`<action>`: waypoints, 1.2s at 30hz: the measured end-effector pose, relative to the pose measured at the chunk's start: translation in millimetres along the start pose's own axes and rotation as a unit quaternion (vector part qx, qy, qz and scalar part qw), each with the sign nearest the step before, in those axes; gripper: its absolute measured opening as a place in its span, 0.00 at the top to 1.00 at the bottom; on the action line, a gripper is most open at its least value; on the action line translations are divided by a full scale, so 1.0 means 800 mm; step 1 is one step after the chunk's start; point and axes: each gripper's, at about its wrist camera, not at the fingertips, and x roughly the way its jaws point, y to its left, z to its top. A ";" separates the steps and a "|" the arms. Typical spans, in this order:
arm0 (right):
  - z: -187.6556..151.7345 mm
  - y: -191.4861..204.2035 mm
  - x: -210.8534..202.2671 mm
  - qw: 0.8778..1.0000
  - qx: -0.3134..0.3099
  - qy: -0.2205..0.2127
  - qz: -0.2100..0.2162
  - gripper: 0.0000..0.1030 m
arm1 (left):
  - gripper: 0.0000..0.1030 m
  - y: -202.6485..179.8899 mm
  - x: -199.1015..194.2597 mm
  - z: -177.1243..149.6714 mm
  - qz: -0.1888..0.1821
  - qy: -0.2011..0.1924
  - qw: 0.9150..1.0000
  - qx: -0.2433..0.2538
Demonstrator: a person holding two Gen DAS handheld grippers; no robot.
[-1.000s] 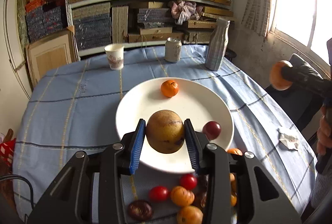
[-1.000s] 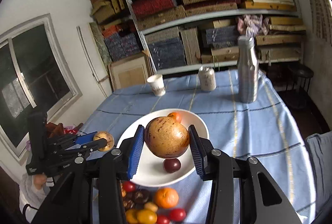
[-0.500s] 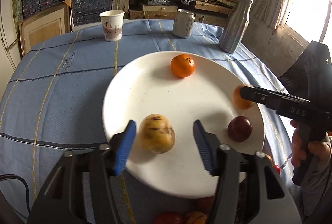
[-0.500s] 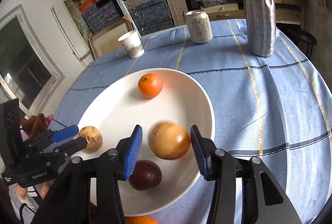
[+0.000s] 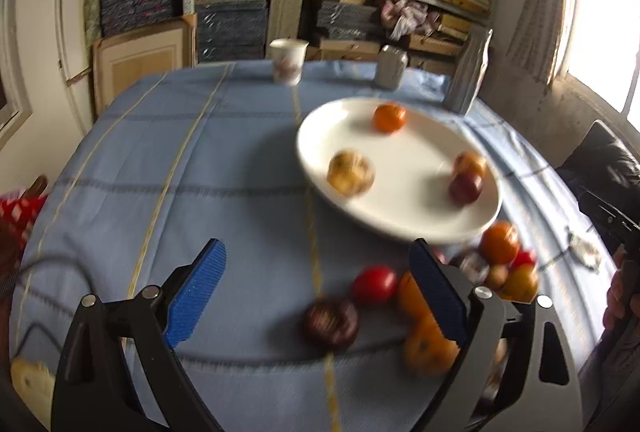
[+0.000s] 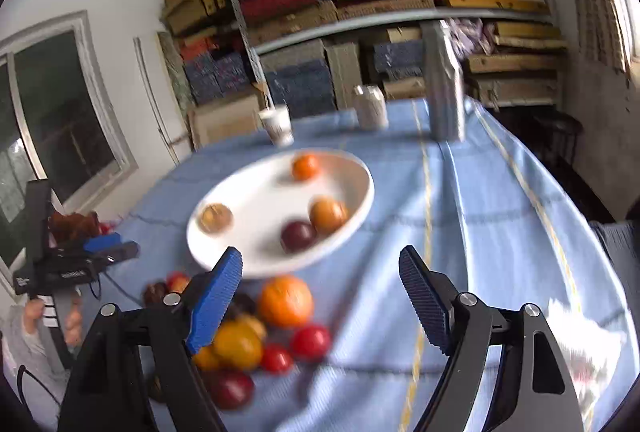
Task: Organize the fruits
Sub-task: 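Grasp the dark brown fruit with the left tool while the right tool grasps a red tomato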
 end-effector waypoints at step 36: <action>-0.024 0.002 -0.002 1.000 0.001 0.022 -0.003 0.17 | 0.59 -0.026 0.044 -0.044 -0.025 0.081 0.995 0.060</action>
